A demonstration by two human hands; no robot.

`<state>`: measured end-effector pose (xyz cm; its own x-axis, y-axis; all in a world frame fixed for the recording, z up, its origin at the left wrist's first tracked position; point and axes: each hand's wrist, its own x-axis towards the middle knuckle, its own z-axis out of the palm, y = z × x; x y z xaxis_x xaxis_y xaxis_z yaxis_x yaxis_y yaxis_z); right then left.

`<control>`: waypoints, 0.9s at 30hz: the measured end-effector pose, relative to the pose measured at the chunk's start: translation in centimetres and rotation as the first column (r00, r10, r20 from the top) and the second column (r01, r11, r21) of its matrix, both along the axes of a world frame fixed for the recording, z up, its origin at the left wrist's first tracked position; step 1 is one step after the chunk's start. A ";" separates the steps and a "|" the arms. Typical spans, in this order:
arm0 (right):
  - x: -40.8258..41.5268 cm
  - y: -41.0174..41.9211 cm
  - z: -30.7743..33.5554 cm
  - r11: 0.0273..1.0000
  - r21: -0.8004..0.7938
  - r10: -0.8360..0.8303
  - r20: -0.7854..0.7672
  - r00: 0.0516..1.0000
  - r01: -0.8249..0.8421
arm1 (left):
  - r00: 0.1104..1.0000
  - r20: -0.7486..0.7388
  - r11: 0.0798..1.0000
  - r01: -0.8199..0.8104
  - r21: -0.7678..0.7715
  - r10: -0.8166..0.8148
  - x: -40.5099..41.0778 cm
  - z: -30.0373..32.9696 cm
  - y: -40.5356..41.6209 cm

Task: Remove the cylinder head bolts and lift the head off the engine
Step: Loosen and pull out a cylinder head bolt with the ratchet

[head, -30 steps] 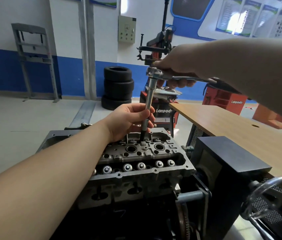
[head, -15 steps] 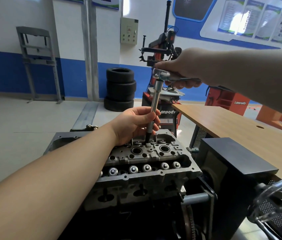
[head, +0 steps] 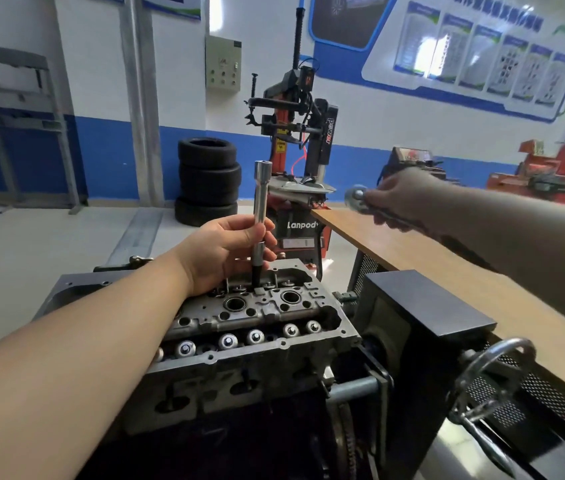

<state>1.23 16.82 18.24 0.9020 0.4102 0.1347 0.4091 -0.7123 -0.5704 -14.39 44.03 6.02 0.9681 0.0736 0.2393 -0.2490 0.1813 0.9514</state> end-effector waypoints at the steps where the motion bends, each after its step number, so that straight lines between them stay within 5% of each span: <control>1: 1.7 -0.9 -2.2 0.999 -0.039 -0.015 0.041 0.999 0.017 | 1.000 -0.001 1.000 0.006 -0.012 -0.006 0.0 0.0 0.0; 4: 5.2 -2.7 -8.1 0.993 -0.077 -0.078 0.181 0.980 0.093 | 1.000 0.000 1.000 -0.005 -0.007 0.005 0.0 0.1 0.1; 9: 7.6 -3.7 -14.7 0.998 0.063 -0.034 0.197 0.980 0.021 | 1.000 -0.001 1.000 -0.020 0.007 0.020 -0.1 0.3 -0.1; 13: 8.0 -5.0 -18.1 0.986 -0.152 -0.017 0.298 0.954 0.065 | 1.000 0.000 1.000 -0.014 0.007 0.014 -0.1 0.2 -0.2; 24: 7.4 -4.7 -18.6 0.955 -0.239 -0.070 0.396 0.916 0.176 | 0.999 0.000 0.999 -0.038 0.026 0.038 -0.1 0.2 0.0; 27: 4.8 -1.6 -17.0 0.991 -0.060 -0.086 0.409 0.908 0.120 | 0.999 0.005 0.999 -0.040 0.026 0.040 -0.1 0.2 0.1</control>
<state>6.02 15.22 1.23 0.8150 0.3432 0.4669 0.5141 -0.8001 -0.3090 -14.46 44.16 6.20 0.9635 0.1056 0.2461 -0.2598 0.1460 0.9546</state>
